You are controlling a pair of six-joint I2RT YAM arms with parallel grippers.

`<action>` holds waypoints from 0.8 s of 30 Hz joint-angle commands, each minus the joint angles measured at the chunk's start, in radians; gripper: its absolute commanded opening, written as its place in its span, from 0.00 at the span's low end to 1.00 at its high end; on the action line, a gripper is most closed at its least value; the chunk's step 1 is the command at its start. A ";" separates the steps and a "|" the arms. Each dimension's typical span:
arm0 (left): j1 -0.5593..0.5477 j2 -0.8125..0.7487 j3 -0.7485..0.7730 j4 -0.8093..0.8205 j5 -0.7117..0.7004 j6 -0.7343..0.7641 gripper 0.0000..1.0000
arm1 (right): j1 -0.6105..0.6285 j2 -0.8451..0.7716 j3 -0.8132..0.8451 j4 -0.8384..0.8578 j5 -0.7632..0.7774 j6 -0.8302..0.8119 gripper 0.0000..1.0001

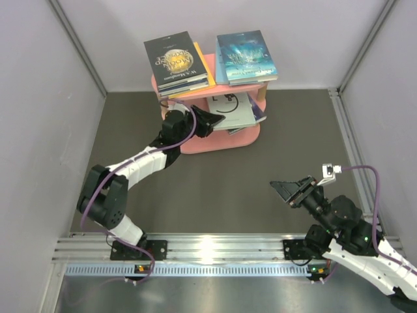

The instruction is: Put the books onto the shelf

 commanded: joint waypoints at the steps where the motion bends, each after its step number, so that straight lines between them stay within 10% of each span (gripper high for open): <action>1: -0.003 0.063 0.038 0.028 0.052 0.006 0.28 | 0.005 0.006 0.000 0.026 -0.004 0.001 0.40; 11: -0.008 -0.079 -0.080 0.000 0.005 0.003 0.84 | 0.005 -0.012 -0.010 0.019 -0.006 0.007 0.42; 24: -0.006 -0.234 -0.126 -0.141 -0.101 0.064 0.60 | 0.005 -0.003 -0.020 0.026 -0.016 0.018 0.41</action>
